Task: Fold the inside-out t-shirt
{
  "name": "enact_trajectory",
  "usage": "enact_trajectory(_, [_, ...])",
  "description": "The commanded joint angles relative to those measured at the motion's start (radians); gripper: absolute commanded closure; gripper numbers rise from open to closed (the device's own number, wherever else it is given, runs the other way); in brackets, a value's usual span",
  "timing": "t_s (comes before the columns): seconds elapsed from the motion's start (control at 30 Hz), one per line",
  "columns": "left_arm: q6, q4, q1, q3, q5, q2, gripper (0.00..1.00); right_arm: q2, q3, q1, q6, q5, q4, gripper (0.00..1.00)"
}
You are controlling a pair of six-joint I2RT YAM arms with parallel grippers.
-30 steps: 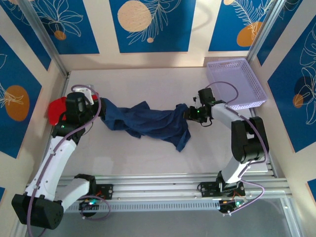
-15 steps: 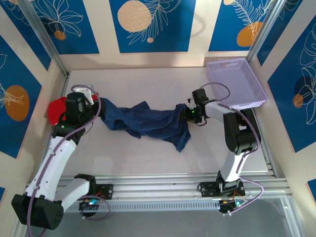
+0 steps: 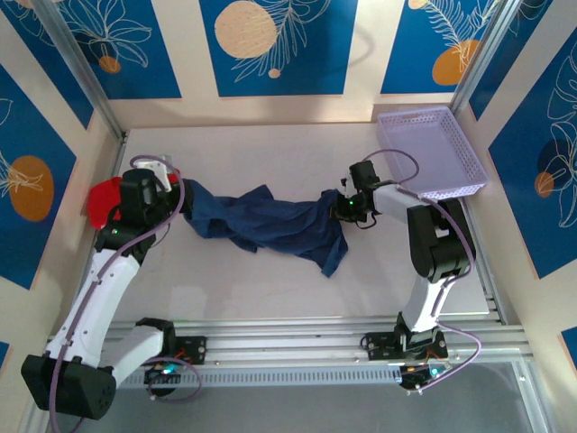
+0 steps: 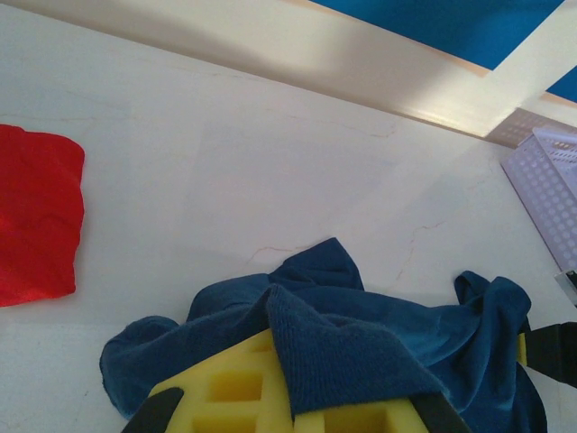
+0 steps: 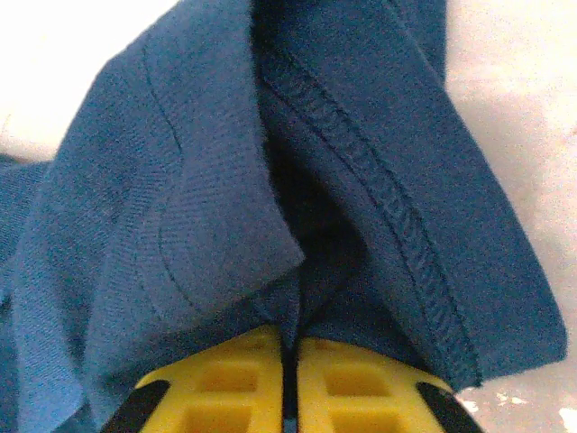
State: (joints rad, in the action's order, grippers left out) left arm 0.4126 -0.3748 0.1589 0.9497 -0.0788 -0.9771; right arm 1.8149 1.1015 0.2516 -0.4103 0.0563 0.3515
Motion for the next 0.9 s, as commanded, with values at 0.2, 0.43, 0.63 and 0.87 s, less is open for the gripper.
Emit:
enact_trajectory(0.2, [-0.005, 0.033, -0.010, -0.009, -0.010, 0.010, 1.00, -0.219, -0.067, 0.003, 0.006, -0.032, 0.073, 0.94])
enact_trajectory(0.43, [0.003, 0.043, -0.011, -0.011, -0.015, 0.010, 1.00, -0.252, -0.118, -0.017, 0.004, -0.021, 0.065, 0.92])
enact_trajectory(0.63, [0.000, 0.039, -0.011, -0.008, -0.015, 0.009, 1.00, -0.154, -0.145, -0.032, -0.016, 0.029, 0.004, 0.90])
enact_trajectory(0.87, [-0.003, 0.040, -0.010, -0.005, -0.015, 0.005, 1.00, -0.147, -0.190, -0.037, -0.022, 0.043, -0.022, 0.78])
